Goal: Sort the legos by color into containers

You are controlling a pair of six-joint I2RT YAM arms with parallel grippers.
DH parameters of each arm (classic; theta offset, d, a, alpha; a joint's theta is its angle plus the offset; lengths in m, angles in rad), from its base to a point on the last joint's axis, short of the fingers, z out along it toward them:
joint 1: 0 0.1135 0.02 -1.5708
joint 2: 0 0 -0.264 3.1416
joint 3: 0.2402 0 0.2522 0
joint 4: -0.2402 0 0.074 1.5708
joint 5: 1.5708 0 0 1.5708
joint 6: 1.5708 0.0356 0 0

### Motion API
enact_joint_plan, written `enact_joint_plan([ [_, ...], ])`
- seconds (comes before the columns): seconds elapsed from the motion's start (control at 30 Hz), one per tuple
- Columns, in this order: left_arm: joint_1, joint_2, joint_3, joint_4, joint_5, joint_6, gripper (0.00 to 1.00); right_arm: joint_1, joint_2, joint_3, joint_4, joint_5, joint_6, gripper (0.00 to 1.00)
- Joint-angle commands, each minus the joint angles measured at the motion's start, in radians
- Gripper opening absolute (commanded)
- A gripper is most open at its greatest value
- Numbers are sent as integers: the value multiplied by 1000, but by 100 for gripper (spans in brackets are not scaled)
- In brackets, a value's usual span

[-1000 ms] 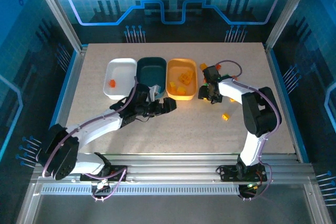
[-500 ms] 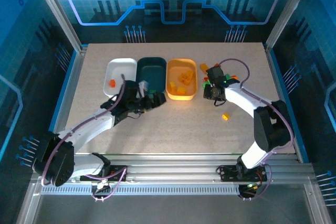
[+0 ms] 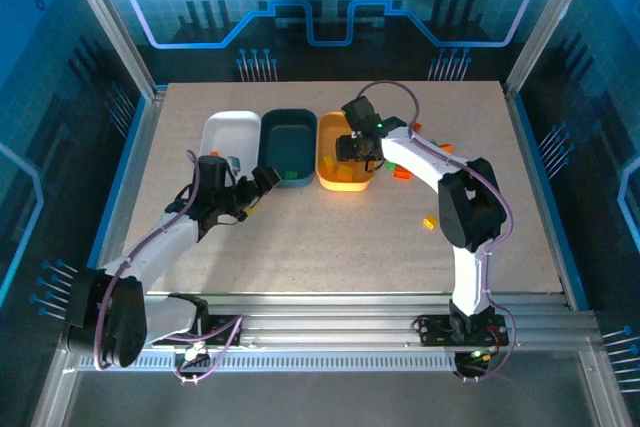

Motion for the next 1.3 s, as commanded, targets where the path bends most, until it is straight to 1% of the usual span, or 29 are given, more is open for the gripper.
enact_joint_plan([
  [0.0,-52,-22,-6,65,55,9,99,6,-136,-48,-42,53,-11,70],
  [0.07,-115,-10,30,33,23,59,99,-12,-222,-122,-44,87,-1,71],
  [0.13,-178,6,61,21,-5,96,99,-60,-304,-219,-55,133,28,73],
  [0.17,-209,16,69,28,-16,106,99,-102,-347,-277,-58,151,48,74],
  [0.2,-246,28,76,46,-20,110,99,-161,-375,-333,-62,142,70,75],
  [0.27,-300,60,88,80,-16,110,99,-278,-401,-416,-66,103,92,75],
  [0.33,-345,93,94,121,-6,106,99,-371,-401,-473,-50,80,85,76],
  [0.4,-377,121,98,146,-7,96,99,-451,-358,-469,-62,6,56,76],
  [0.43,-384,132,101,154,-4,92,99,-471,-335,-455,-77,2,44,76],
  [0.53,-397,153,109,162,7,82,99,-507,-240,-416,-97,-37,-7,76],
  [0.6,-401,151,103,164,6,79,99,-513,-188,-392,-117,4,-8,76],
  [0.63,-401,148,99,164,4,78,99,-514,-170,-388,-114,4,-15,76],
  [0.7,-400,142,94,158,-4,80,99,-520,-133,-375,-110,-25,-26,76],
  [0.83,-400,134,106,126,-6,92,99,-545,-62,-335,-121,-42,-35,75],
  [1.03,-401,118,128,90,-23,108,99,-592,-40,-314,-111,-80,-45,63],
  [1.13,-401,125,134,86,-22,111,99,-602,-23,-304,-112,-86,-55,54],
  [1.27,-401,127,141,77,-21,114,99,-608,-22,-302,-105,-94,-57,40],
])
